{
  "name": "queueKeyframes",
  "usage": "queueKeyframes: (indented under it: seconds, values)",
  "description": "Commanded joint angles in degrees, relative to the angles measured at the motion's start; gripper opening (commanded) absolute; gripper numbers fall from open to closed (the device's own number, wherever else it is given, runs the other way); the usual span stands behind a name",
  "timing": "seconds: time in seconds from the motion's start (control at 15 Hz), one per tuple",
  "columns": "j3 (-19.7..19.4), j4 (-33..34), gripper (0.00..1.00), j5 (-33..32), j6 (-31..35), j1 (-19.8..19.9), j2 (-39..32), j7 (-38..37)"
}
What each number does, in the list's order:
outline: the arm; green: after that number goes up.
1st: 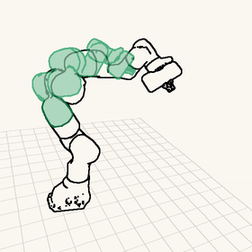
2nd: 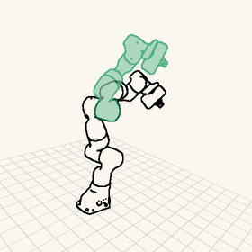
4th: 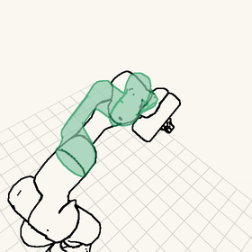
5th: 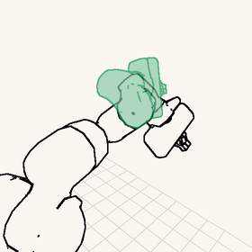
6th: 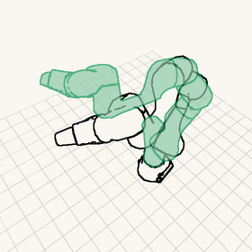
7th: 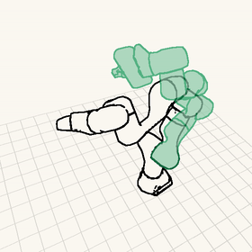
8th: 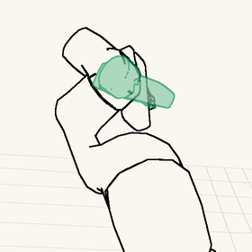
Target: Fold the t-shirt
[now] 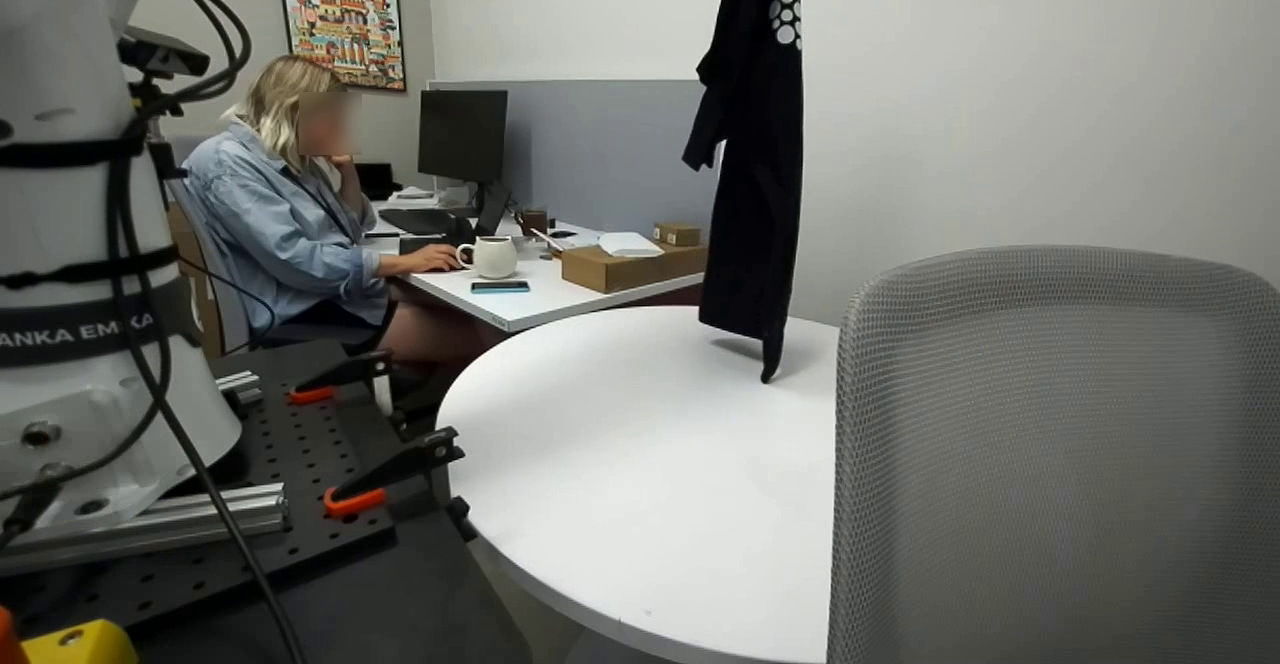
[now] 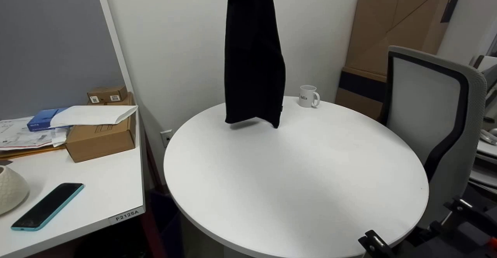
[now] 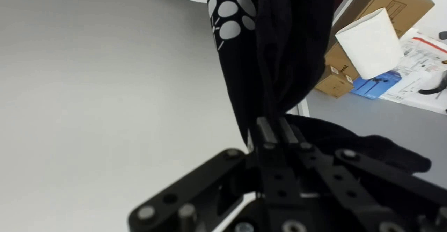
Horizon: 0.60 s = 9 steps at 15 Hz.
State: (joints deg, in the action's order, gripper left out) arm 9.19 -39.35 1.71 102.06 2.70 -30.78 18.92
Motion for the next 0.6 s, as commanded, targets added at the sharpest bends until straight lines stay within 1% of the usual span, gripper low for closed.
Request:
queueKeyframes:
  seconds: [0.0,0.13,0.27,0.53]
  values:
    - [-0.69,4.61,0.01,0.5,-1.59,1.81,-1.39,-1.63]
    - [-0.87,5.3,0.01,0.34,-1.36,2.94,-1.33,-2.14]
    - [-0.91,4.86,0.01,-0.39,-0.97,3.15,-1.2,-2.05]
    - [-0.93,0.56,0.01,-3.07,-0.51,1.0,-1.45,-0.37]
